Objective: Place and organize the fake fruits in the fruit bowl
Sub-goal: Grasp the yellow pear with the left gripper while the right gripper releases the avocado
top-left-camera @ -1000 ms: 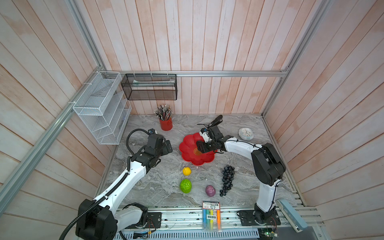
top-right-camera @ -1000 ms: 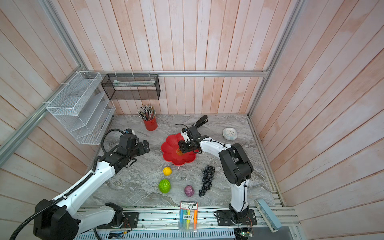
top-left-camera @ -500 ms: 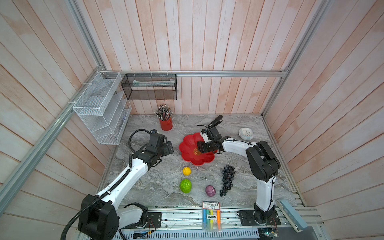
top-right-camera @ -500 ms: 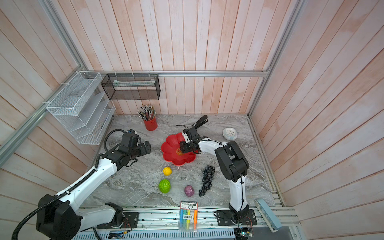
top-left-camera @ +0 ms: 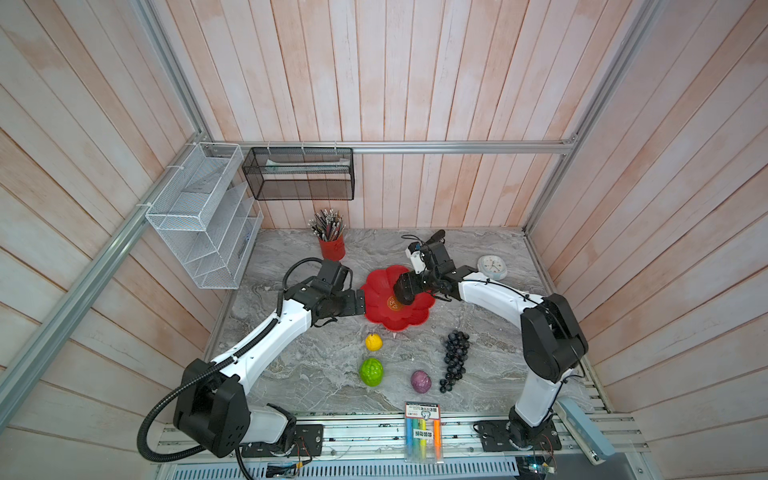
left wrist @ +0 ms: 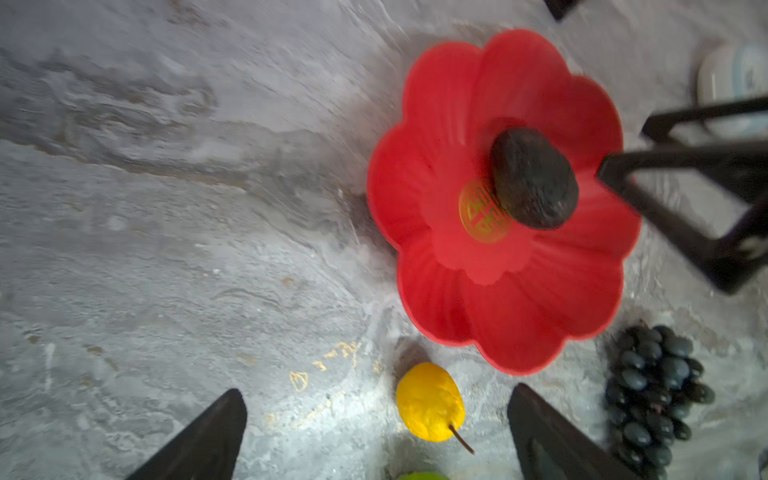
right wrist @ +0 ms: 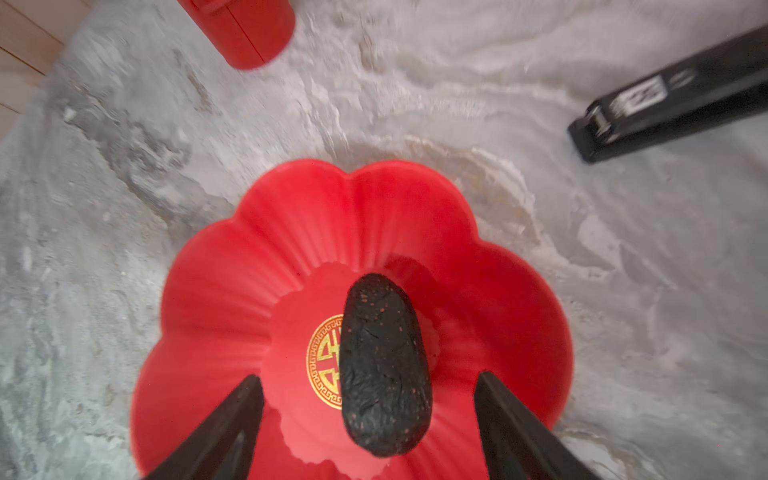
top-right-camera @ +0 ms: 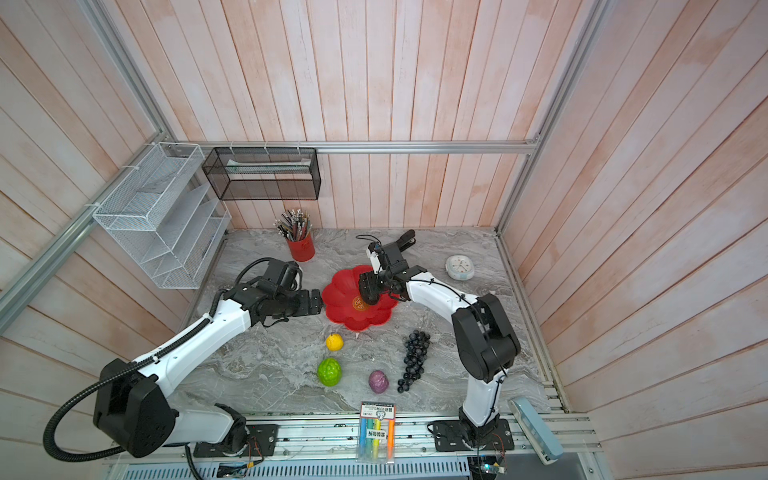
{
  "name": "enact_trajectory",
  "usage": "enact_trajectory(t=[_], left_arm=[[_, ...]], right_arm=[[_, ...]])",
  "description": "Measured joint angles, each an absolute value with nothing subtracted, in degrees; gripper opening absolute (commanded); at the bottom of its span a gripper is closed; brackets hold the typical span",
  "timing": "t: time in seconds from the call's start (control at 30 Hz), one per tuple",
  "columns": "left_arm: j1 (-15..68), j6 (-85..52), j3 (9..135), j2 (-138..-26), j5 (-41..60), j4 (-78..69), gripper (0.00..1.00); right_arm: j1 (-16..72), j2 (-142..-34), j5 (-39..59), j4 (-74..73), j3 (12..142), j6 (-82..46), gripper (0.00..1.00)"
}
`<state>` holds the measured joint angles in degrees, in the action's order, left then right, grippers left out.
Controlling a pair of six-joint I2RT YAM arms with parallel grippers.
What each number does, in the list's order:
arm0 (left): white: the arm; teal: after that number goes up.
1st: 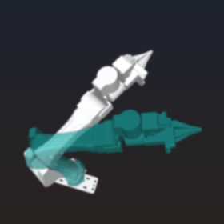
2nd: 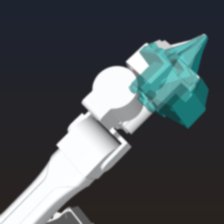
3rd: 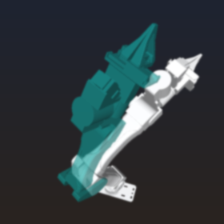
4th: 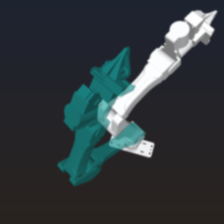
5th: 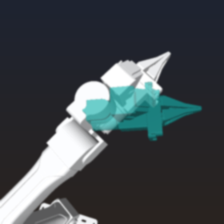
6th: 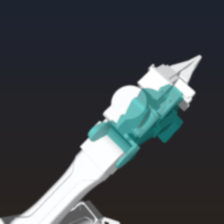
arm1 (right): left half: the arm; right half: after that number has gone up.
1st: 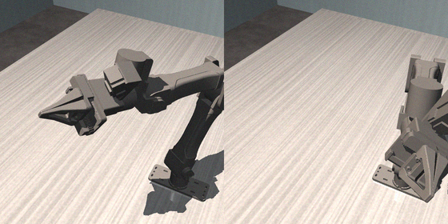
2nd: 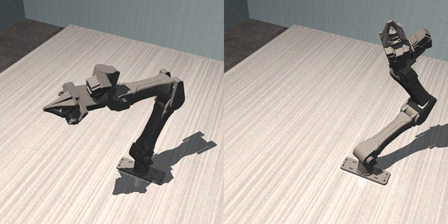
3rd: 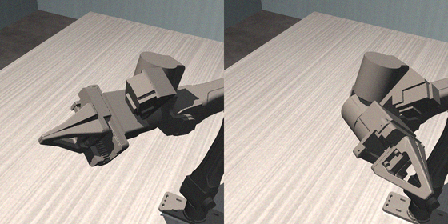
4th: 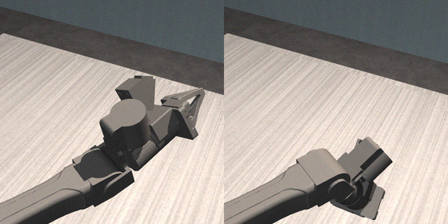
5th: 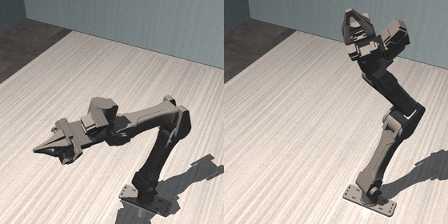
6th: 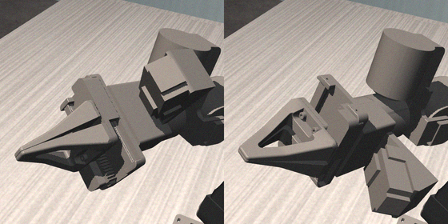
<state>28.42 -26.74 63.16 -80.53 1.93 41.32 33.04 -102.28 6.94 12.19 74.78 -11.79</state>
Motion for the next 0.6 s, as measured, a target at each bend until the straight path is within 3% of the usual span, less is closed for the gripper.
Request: enact_trajectory(t=[0.27,0.6], left_arm=[[40.58,-27.09,64.31,-89.03,2.96,45.41,0.94],[42.76,-28.14,64.42,-97.51,2.59,44.64,0.81]], right_arm=[[34.22,-86.85,3.95,7.27,62.92,-11.68,0.79],[34.2,-85.27,3.01,5.54,54.24,-12.1,0.78]])
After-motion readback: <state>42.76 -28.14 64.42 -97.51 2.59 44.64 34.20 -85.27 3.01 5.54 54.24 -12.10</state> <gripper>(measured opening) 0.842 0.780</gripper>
